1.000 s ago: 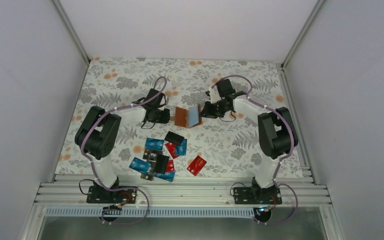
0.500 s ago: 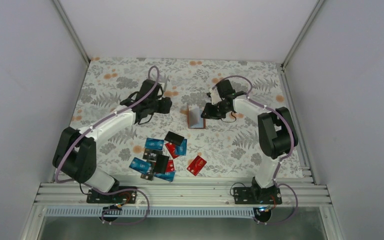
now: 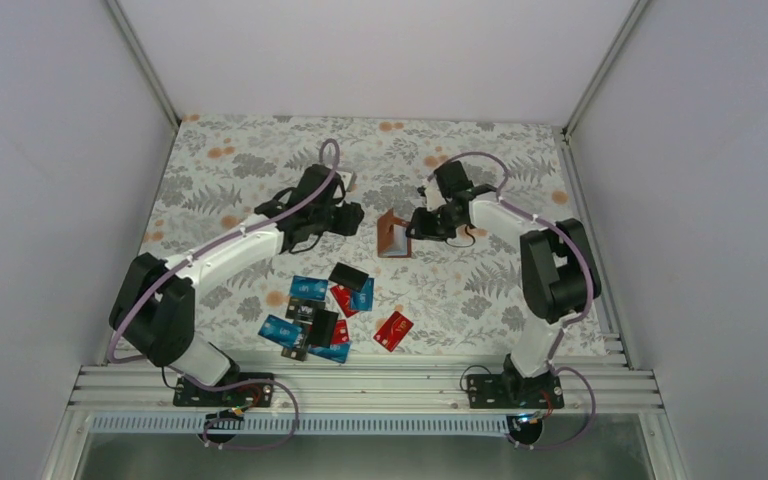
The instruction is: Put the credit cards into the card holder
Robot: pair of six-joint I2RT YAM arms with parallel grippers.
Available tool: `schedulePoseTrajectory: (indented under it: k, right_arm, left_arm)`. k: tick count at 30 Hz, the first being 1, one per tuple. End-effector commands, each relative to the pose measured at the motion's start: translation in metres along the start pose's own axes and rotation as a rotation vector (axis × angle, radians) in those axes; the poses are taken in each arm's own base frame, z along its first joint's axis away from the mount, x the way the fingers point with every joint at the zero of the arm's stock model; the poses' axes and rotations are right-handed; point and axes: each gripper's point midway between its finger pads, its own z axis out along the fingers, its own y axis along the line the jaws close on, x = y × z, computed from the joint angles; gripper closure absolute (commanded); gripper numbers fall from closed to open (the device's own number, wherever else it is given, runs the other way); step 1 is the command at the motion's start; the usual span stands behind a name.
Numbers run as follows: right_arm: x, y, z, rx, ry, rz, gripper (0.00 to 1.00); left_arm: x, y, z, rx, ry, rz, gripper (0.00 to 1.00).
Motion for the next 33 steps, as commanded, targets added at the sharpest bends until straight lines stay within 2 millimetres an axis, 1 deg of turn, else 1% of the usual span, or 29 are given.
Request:
schedulePoseTrajectory:
  k: [1, 3, 6, 7, 8, 10, 11, 12, 14, 17, 19, 24, 27, 31, 32, 33]
  right_arm:
    - [0.006, 0.014, -0.021, -0.062, -0.041, -0.008, 0.67]
    - [0.014, 0.017, -0.026, -0.080, -0.050, -0.001, 0.66]
    - [0.028, 0.023, -0.037, -0.122, -0.061, 0.015, 0.65]
    - [0.033, 0.029, -0.041, -0.151, -0.064, 0.015, 0.64]
    - [0.040, 0.033, -0.044, -0.178, -0.061, 0.017, 0.64]
    - [0.055, 0.039, -0.047, -0.219, -0.050, 0.021, 0.62]
    - [0.065, 0.039, -0.047, -0.227, -0.036, 0.028, 0.61]
    - [0.072, 0.041, -0.049, -0.233, -0.032, 0.032, 0.61]
    - [0.087, 0.044, -0.052, -0.248, -0.015, 0.037, 0.59]
    - [0.110, 0.052, -0.053, -0.268, 0.019, 0.041, 0.56]
    - [0.127, 0.059, -0.050, -0.275, 0.056, 0.034, 0.55]
    - [0.166, 0.070, -0.040, -0.258, 0.125, -0.002, 0.54]
    - [0.185, 0.083, -0.039, -0.270, 0.153, -0.032, 0.53]
    - [0.205, 0.106, -0.040, -0.308, 0.154, -0.034, 0.52]
    - [0.210, 0.116, -0.040, -0.330, 0.153, -0.022, 0.51]
    - [0.217, 0.122, -0.040, -0.339, 0.163, -0.008, 0.51]
  left_arm:
    - [0.015, -0.012, -0.008, -0.002, 0.024, 0.004, 0.42]
    - [0.029, -0.015, -0.011, -0.010, 0.052, 0.003, 0.42]
    - [0.057, -0.003, -0.010, -0.058, 0.131, -0.048, 0.42]
    - [0.069, -0.001, -0.010, -0.064, 0.161, -0.065, 0.42]
    - [0.082, 0.001, -0.010, -0.063, 0.191, -0.078, 0.42]
    - [0.098, 0.002, -0.015, -0.054, 0.220, -0.093, 0.41]
    - [0.104, 0.001, -0.018, -0.046, 0.230, -0.097, 0.41]
    - [0.109, 0.001, -0.022, -0.042, 0.241, -0.101, 0.41]
    - [0.117, -0.004, -0.031, -0.024, 0.251, -0.099, 0.40]
    - [0.131, -0.018, -0.042, 0.025, 0.278, -0.093, 0.37]
    - [0.147, -0.034, -0.049, 0.063, 0.315, -0.063, 0.37]
    - [0.186, -0.057, -0.064, 0.029, 0.386, -0.007, 0.34]
    - [0.202, -0.054, -0.071, -0.055, 0.401, -0.010, 0.32]
    - [0.228, -0.044, -0.073, -0.115, 0.422, -0.061, 0.33]
    - [0.232, -0.042, -0.074, -0.118, 0.420, -0.075, 0.34]
    - [0.233, -0.040, -0.076, -0.122, 0.414, -0.087, 0.34]
